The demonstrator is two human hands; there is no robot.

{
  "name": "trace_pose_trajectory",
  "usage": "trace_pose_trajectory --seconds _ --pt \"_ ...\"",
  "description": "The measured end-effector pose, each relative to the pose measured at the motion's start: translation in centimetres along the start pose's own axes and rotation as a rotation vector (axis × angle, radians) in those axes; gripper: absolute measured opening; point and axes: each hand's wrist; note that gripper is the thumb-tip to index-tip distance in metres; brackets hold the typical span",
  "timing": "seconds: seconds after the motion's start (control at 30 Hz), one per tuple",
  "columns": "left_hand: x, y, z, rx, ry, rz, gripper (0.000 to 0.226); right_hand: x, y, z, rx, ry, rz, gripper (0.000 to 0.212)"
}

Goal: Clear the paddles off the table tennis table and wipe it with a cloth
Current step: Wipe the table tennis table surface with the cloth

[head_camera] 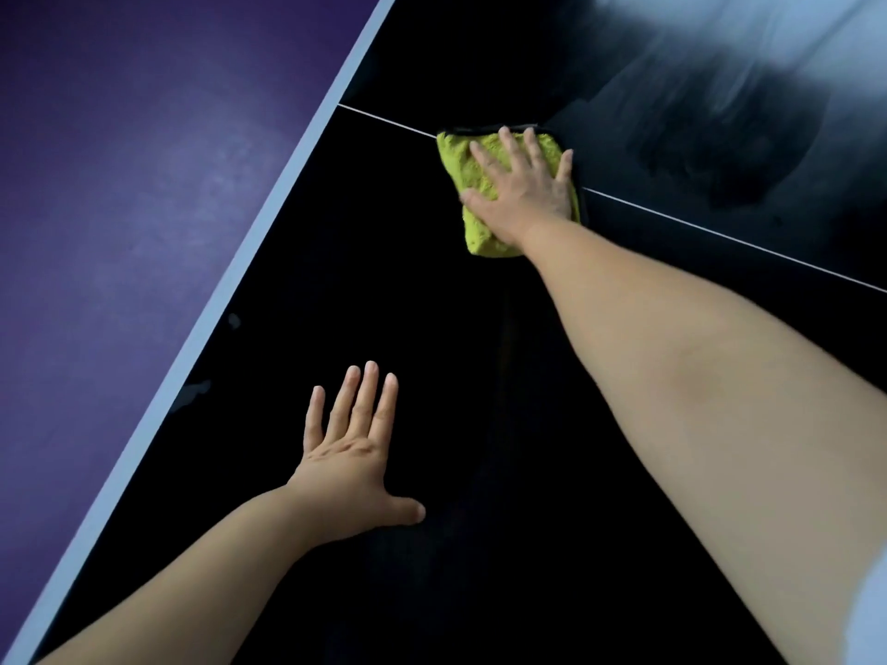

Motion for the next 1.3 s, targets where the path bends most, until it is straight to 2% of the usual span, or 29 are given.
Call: trace_pose_trajectory --seconds 0.23,0.4,0.6,0.67,0.73,0.83,0.93,1.1,1.3 --pt "0.4 0.1 0.1 -0.042 0.034 -0.031 0.135 3.7 0.3 2.0 -0.008 -0.143 -0.055 0.061" --pt "0.6 -0.1 0.3 -0.009 0.038 -0.016 0.136 2.5 -0.6 8.0 -0.003 -0.203 -0.069 0.060" --pt "0.6 -0.7 0.8 0.111 0.008 -0.001 0.136 -1.6 -2.1 18.7 -0.017 -0.173 -0.054 0.061" --pt "0.3 -0.8 1.0 0.135 0.003 0.071 0.127 -3.2 -2.5 22.8 -0.018 -0.164 -0.055 0.061" --pt "0.0 -0.5 1.5 0.187 -0.010 0.148 0.108 -5.1 -2.8 26.7 -0.026 -0.152 -0.052 0.062" --pt "-0.1 -0.5 3.9 0.397 -0.071 0.213 0.079 -7.9 -3.4 32.1 -0.043 -0.147 -0.054 0.064" --pt "-0.5 -2.3 8.8 0.563 -0.111 0.276 0.066 -10.9 -3.8 37.4 -0.079 -0.136 -0.059 0.066" --pt "-3.2 -7.6 17.5 0.579 -0.005 0.301 0.058 -16.4 -4.2 45.9 -0.099 -0.104 -0.073 0.068" --pt "-4.6 -12.0 24.4 0.515 0.082 0.309 0.055 -21.3 -5.3 54.2 -0.127 -0.035 -0.106 0.072"
Point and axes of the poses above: each hand's wrist, its own z-axis away from the middle knuckle, its own y-axis out of the back of the hand, x = y × z, and after that the axes turned 8 degrees about x, right-handed
